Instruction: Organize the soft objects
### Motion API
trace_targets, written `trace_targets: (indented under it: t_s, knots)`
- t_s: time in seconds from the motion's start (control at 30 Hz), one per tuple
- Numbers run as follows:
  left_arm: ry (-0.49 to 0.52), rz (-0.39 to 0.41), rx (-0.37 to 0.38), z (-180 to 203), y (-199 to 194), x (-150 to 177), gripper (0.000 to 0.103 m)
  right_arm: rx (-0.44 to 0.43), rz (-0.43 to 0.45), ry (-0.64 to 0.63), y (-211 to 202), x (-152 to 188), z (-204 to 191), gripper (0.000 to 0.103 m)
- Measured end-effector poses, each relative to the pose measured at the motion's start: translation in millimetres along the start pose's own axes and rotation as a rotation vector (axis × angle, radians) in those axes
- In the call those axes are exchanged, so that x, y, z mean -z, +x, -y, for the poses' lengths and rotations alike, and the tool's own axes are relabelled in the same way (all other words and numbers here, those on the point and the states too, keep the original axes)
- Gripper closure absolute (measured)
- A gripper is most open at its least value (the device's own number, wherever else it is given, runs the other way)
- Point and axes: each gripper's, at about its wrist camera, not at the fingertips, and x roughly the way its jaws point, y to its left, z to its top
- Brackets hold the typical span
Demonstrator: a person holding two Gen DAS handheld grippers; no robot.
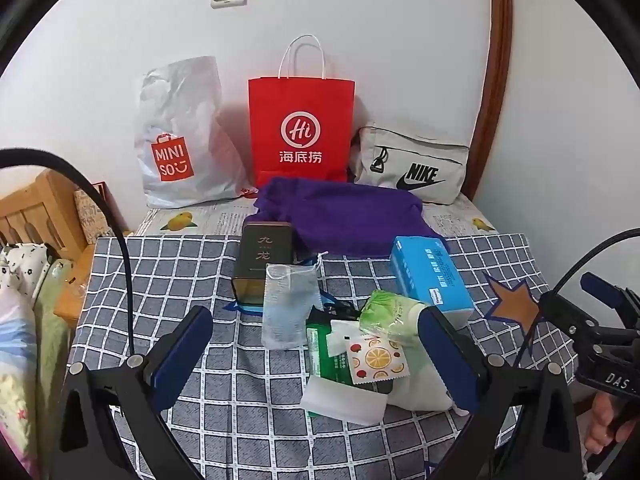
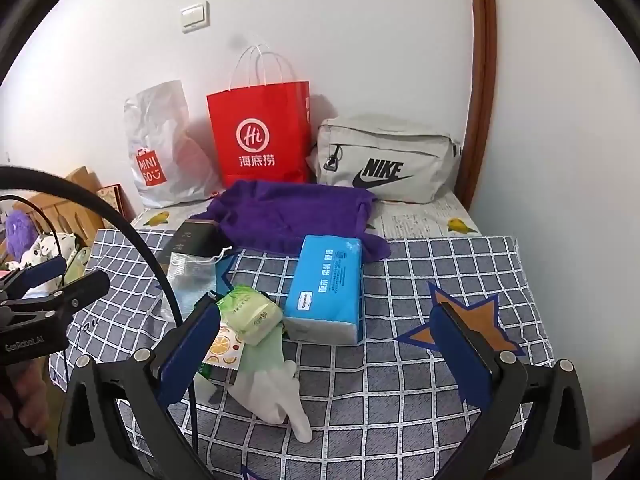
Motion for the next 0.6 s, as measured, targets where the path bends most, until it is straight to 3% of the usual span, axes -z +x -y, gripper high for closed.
trace_targets:
  t_s: [0.6]
  knots:
    - [0.008, 0.016, -0.007, -1.5, -7.6, -1.9, 0.000, -0.014, 0.005, -0.012, -5.5, -1.8, -12.9, 0.000]
